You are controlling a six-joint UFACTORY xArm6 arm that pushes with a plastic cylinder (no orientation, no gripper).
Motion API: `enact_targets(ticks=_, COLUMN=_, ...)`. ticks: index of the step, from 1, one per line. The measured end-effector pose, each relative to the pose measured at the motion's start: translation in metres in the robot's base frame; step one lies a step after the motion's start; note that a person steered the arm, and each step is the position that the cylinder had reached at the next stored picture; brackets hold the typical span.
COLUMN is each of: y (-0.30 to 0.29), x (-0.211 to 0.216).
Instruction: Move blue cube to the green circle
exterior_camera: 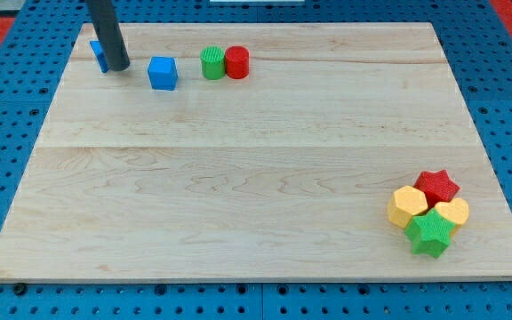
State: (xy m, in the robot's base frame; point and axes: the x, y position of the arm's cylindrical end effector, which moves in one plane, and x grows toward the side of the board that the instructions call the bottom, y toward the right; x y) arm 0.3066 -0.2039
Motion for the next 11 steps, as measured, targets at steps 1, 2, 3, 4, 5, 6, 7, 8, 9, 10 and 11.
enact_targets(ticks=1, y=0.027, x=0.011)
enact_targets(ticks=2, y=0.056, x=0.011)
enact_targets(ticks=3, y=0.059, x=0.028)
enact_targets(ticks=4, y=0.057, x=0.046)
enact_targets(ticks=5, y=0.057, x=0.043)
enact_targets(ticks=6, y=0.057, x=0.035)
enact_targets(ticks=7, y=0.059, x=0.029)
enact_targets(ticks=8, y=0.067, x=0.025)
enact_targets(ticks=9, y=0.075, x=0.023)
enact_targets(ticks=10, y=0.078, x=0.022)
enact_targets(ticks=11, y=0.048, x=0.023)
